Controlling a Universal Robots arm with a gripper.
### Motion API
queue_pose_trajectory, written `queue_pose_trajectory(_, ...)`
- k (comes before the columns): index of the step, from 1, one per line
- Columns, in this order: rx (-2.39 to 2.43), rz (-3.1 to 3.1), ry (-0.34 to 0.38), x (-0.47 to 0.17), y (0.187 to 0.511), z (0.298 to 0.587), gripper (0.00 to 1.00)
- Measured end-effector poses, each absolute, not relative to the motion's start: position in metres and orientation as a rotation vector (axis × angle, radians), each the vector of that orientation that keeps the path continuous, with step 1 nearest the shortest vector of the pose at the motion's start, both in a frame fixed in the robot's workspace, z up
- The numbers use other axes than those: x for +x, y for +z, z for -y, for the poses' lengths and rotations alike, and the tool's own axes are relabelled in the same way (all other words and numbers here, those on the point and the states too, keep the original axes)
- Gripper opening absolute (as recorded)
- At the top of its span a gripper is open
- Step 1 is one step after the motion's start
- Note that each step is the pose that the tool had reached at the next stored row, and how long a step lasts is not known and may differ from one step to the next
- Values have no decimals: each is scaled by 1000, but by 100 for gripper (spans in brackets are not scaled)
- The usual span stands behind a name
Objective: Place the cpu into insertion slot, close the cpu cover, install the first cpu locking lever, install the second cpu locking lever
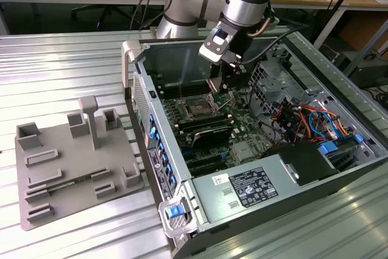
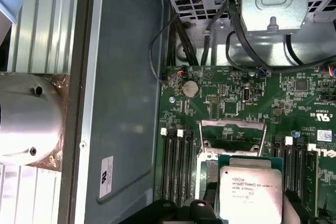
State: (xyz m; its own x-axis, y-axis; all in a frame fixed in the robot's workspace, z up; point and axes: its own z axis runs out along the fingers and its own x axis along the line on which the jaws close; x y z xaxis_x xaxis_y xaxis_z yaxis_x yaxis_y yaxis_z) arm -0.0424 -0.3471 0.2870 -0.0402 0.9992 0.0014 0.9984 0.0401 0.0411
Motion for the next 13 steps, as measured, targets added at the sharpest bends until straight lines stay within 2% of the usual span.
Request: queue_pose_trajectory(13, 2157, -2245, 48, -51, 280, 347, 55)
